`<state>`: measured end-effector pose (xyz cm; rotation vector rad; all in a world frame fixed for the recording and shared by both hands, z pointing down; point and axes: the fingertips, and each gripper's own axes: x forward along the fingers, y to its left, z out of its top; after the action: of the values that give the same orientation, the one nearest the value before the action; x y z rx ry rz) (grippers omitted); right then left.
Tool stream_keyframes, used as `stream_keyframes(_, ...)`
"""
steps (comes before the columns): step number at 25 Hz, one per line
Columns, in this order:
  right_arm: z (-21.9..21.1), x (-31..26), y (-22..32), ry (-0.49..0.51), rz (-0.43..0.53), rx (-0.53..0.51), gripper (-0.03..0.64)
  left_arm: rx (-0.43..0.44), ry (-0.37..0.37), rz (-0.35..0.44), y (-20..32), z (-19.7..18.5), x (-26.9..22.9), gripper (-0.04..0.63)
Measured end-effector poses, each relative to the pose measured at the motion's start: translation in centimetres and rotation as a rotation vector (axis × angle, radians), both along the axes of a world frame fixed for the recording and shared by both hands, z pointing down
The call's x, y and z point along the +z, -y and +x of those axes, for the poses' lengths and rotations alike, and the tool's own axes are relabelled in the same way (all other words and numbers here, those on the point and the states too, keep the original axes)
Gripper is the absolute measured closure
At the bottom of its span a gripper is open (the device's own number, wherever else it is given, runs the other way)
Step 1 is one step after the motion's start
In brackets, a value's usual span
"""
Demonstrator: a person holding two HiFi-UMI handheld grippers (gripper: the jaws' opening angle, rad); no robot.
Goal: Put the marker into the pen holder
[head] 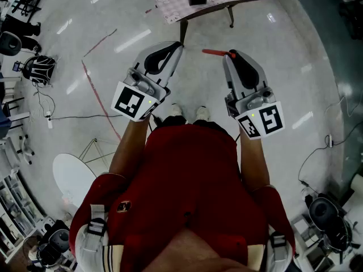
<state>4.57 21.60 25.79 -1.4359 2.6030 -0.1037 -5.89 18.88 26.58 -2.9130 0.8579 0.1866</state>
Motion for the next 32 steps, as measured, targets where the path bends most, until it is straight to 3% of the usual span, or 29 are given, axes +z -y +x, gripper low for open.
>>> stream_keyframes(19, -2.3, -0.1, 1.8, 0.014, 0.0, 0.031, 0.572, -0.012, -0.023, 0.009, 1.2, -3.6, -0.1, 0.589)
stream_keyframes(32, -6.6, 0.3, 4.9, -0.005, 0.005, 0.073, 0.572, -0.003, -0.044, 0.007, 4.0, -8.9, 0.7, 0.589)
